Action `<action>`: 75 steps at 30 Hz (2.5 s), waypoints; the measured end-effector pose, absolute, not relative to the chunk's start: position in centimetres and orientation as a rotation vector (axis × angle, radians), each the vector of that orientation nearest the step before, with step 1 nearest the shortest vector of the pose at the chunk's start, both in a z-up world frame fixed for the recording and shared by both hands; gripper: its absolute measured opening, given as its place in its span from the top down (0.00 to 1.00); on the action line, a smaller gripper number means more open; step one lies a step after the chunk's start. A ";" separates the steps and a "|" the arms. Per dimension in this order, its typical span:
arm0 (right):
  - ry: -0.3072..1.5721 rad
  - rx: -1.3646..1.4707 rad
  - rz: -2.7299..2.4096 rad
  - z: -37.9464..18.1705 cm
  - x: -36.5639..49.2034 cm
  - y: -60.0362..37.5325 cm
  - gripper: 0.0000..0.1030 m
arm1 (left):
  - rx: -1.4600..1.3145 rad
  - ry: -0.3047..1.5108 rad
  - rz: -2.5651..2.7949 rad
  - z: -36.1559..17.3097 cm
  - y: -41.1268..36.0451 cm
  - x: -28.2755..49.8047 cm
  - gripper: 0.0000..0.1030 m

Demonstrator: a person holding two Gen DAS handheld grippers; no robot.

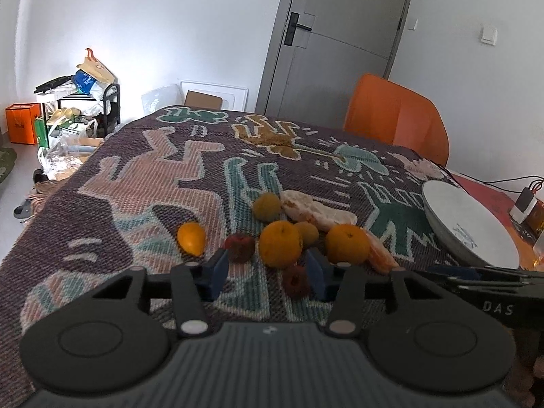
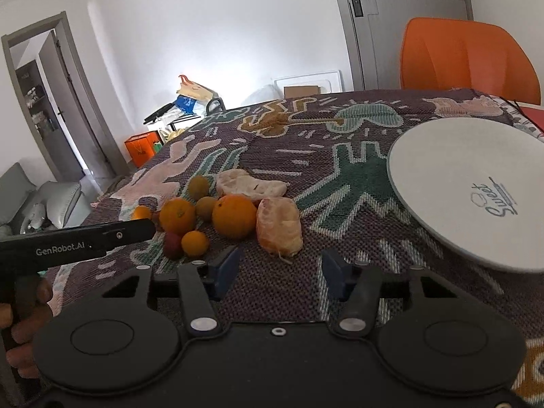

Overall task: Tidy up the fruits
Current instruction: 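Grasp the peeled pink fruit with the right tool while the left tool grasps an orange, then carry both fruits onto the white plate and open both tools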

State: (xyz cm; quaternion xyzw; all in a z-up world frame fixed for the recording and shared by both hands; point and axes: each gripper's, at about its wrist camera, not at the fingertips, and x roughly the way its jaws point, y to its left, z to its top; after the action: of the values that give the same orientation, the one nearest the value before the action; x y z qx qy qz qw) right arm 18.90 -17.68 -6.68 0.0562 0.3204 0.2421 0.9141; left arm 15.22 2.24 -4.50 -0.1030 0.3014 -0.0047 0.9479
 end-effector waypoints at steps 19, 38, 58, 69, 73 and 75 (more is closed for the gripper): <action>0.696 0.040 0.490 -7.4 22.6 -15.3 0.52 | -0.264 0.665 -0.048 -6.3 2.1 19.1 0.68; 0.678 -0.055 0.504 -7.7 23.2 -14.0 0.67 | -0.310 0.588 -0.022 -4.1 4.6 15.7 0.68; 0.569 0.080 0.516 -3.9 19.1 -19.3 0.70 | -0.263 0.531 -0.054 -1.3 1.7 13.1 0.68; 0.507 0.122 0.432 -2.8 17.9 -24.4 0.70 | -0.213 0.526 -0.119 -0.4 -2.8 13.8 0.68; 0.503 0.144 0.386 -3.1 18.0 -26.6 0.70 | -0.200 0.531 -0.147 -0.3 -4.5 14.4 0.68; 0.503 0.154 0.364 -3.3 18.1 -27.7 0.70 | -0.189 0.532 -0.158 -0.2 -5.3 14.7 0.68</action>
State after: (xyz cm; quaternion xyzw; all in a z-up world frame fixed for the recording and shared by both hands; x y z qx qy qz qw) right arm 18.11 -27.68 -3.31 0.0759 0.2473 0.1790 0.9492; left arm 14.66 -5.29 -0.19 -0.0932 0.2621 -0.0781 0.9574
